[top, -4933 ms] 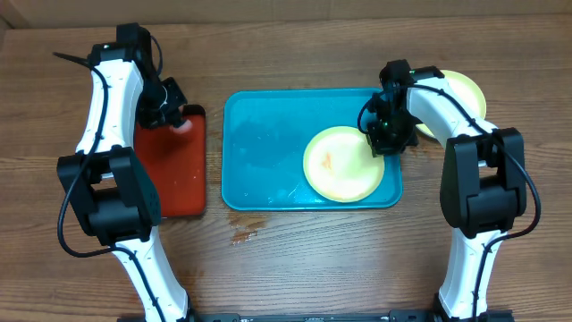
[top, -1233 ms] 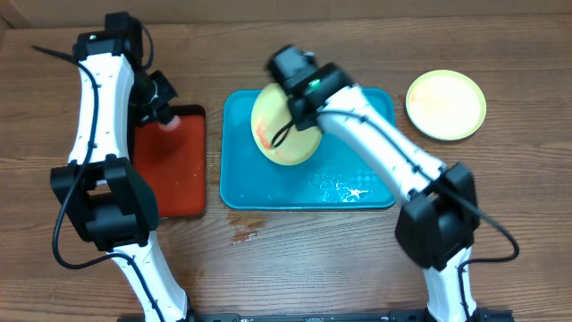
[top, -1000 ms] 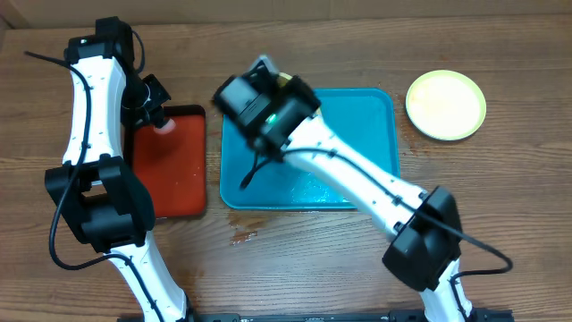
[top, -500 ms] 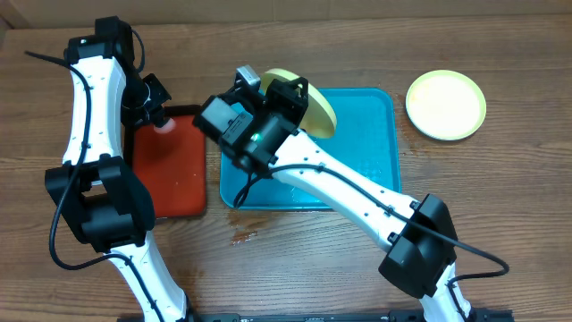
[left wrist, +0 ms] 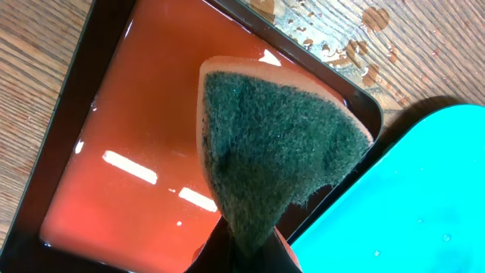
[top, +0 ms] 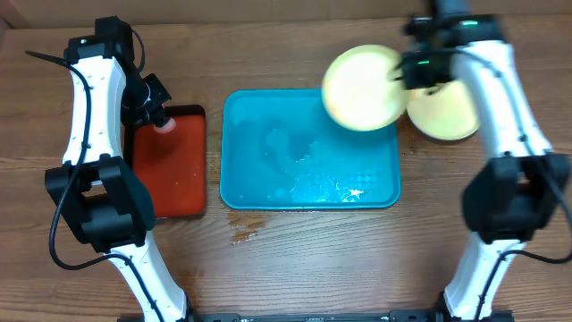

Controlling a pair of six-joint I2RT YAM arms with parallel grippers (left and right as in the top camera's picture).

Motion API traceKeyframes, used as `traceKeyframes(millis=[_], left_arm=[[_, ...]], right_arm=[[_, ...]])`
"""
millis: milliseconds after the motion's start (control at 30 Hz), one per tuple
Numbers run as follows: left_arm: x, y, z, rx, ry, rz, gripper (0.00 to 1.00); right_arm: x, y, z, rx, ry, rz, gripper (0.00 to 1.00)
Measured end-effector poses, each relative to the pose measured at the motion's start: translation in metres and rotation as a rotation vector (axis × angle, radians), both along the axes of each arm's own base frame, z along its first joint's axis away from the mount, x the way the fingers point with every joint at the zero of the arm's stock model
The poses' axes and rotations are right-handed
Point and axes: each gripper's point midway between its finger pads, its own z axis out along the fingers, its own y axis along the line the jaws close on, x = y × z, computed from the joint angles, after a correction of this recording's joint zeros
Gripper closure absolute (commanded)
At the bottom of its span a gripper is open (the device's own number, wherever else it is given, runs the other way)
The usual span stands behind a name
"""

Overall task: Clean dirty plates on tray and stack at the side
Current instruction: 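Carry the yellow plate right onto the stack and open right gripper, then lower the sponge onto the red tray and open the left gripper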

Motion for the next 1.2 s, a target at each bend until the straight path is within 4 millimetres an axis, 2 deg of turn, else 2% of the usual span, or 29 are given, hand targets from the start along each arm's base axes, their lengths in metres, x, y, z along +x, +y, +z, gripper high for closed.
traceKeyframes(millis=[67, 167, 333, 500, 700, 733, 800, 867, 933, 1033, 1200], left_arm=[[0.0, 0.0, 0.0, 0.0, 0.0, 0.0, 0.96], [0.0, 0.0, 0.0, 0.0, -0.001, 0.0, 0.96], [0.002, 0.0, 0.0, 0.001, -0.007, 0.0, 0.96], [0.002, 0.0, 0.0, 0.001, -0.007, 0.0, 0.95], [-0.002, 0.0, -0.004, -0.001, 0.008, 0.0, 0.96], [-0.003, -0.001, -0.006, -0.002, 0.013, 0.0, 0.96], [-0.004, -0.001, -0.007, -0.004, 0.02, 0.0, 0.96], [-0.005, -0.001, -0.008, -0.005, 0.024, 0.0, 0.96], [-0.006, -0.001, -0.009, -0.005, 0.026, 0.0, 0.96], [-0.008, -0.002, -0.009, -0.006, 0.035, 0.0, 0.95], [-0.013, -0.002, -0.014, -0.006, 0.056, 0.0, 0.96]], right_arm=[[-0.002, -0.037, -0.005, 0.1, 0.018, -0.089, 0.96], [-0.011, -0.08, -0.021, 0.19, 0.048, -0.203, 0.96], [-0.026, -0.133, -0.051, 0.268, 0.068, -0.372, 0.96], [-0.029, -0.168, -0.065, 0.296, 0.038, -0.492, 0.96], [-0.032, -0.186, -0.079, 0.211, 0.048, -0.597, 0.94], [-0.032, -0.189, -0.08, 0.196, 0.047, -0.609, 0.85], [-0.031, -0.192, -0.081, 0.18, 0.043, -0.632, 0.47], [-0.03, -0.194, -0.081, 0.168, 0.039, -0.644, 0.38], [-0.03, -0.192, -0.081, 0.169, 0.041, -0.652, 0.18], [-0.026, -0.182, -0.08, 0.195, 0.038, -0.621, 0.09], [-0.015, -0.139, -0.075, 0.282, 0.041, -0.508, 0.02]])
